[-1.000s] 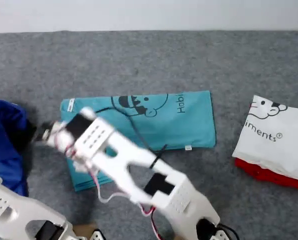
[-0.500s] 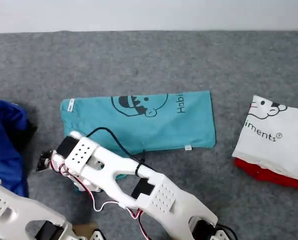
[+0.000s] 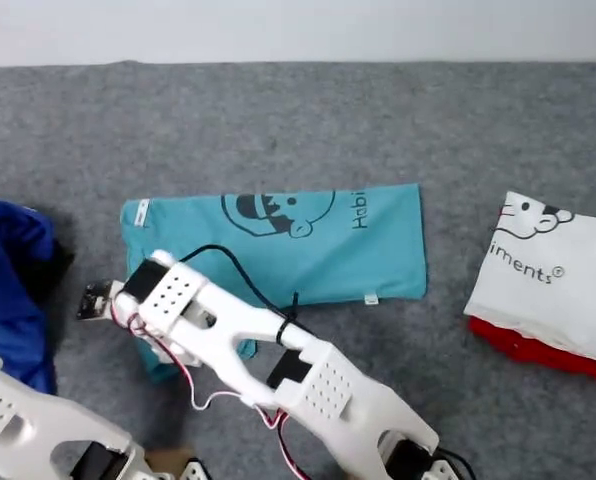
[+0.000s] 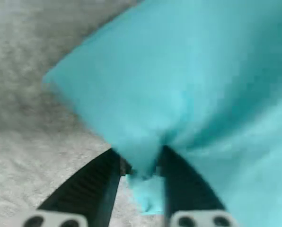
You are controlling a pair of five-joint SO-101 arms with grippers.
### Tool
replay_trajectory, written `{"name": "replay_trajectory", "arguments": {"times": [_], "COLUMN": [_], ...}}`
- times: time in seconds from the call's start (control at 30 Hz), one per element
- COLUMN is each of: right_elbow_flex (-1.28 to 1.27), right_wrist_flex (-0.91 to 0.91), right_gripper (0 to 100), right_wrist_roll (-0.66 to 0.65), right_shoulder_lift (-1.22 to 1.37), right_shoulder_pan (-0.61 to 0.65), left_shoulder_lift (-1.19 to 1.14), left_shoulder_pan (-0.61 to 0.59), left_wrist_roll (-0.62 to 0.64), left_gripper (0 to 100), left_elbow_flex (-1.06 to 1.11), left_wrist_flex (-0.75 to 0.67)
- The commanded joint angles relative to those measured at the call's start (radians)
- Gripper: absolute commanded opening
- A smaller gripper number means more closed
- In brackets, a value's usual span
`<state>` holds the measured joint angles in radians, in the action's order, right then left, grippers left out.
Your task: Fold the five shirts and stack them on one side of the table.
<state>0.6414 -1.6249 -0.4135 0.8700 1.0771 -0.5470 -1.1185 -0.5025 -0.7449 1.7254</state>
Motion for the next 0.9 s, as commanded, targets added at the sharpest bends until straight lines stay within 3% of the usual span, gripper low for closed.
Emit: {"name": "replay_trajectory", "arguments": {"times": [0.0,0.17,0.47,0.87], "right_elbow_flex": [-0.011,0.031,0.388,0.683], "right_wrist_flex": [0.002,-0.033,-0.143,-0.134], "right_gripper": [1.3,0.9,1.0,2.2], "right_wrist_roll": [-0.012,-0.012,-0.012,-0.008], "right_shoulder_lift": [0.019,-0.004,-0.025,0.188], "right_shoulder_pan": [-0.01,-0.082,-0.216,-0.315], "left_shoulder_lift": [0.017,0.015,0.009,0.008], "left_shoulder_pan": [-0.006,-0.003,0.012,0.028], "left_wrist_roll": [-0.005,-0.006,-0.006,-0.008], "left_gripper": [1,1,1,1], "left_elbow_flex": [-0.005,-0.005,-0.005,-0.001], "left_wrist_flex": [0.017,0.014,0.012,-0.009]}}
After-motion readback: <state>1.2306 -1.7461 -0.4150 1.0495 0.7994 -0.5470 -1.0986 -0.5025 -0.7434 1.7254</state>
